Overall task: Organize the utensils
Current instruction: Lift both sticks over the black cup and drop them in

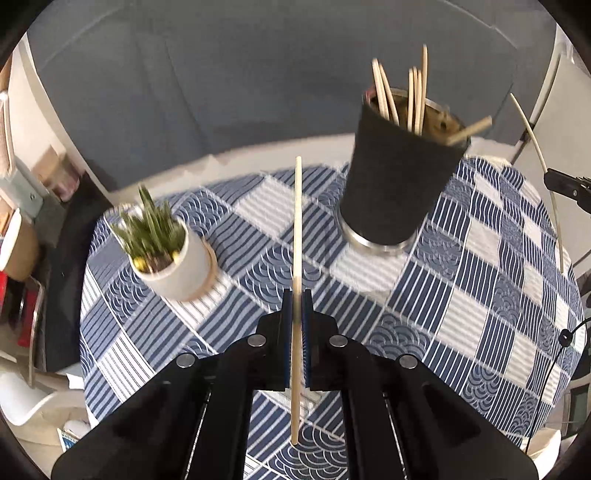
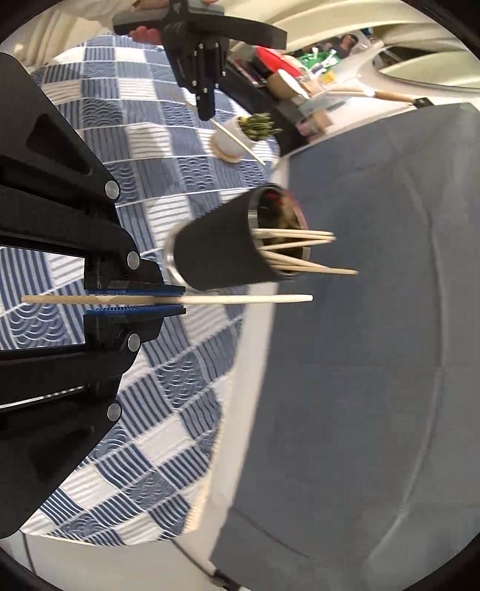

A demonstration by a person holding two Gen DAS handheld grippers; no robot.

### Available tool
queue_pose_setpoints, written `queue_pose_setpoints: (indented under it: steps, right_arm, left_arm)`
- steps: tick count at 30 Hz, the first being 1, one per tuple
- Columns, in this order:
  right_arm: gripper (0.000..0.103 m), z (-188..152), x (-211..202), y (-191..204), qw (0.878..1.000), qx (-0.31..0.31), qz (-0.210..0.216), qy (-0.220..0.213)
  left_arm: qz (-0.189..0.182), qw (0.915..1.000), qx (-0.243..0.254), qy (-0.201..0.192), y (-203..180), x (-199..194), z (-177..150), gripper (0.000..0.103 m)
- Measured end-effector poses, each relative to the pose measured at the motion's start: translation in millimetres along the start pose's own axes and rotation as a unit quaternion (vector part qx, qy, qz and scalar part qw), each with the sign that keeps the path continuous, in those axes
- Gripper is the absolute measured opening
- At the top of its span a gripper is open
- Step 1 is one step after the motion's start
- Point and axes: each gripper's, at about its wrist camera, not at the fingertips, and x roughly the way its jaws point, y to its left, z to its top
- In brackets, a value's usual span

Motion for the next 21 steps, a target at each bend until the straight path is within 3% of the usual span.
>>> queue_pose_setpoints:
  steps: [6,13,17,21]
  right_arm:
    - [0.005,34,-3,-3,0.999,0.001,0.020,-0.036]
    - [0.005,70,1,-3,0.997,-0.005,0.050,-0.060]
    - [0.005,91,6,-6,0.994,-0.013,0.075,-0.073]
    - [0.005,109,11,-9,0.991,-0.016,0.096,-0.087]
  left_arm:
    - [0.021,0.9985,0.008,-0.049,-3,-22,41,0.005]
    - [0.018,0.9967,0.008,-0.078,-14,-40,90,0.005]
    - [0.043,0.9930,0.021,-0.108,-28,-48,114,0.005]
    - [0.043,0.9912,0.011,-0.124,-37,-54,132,0.005]
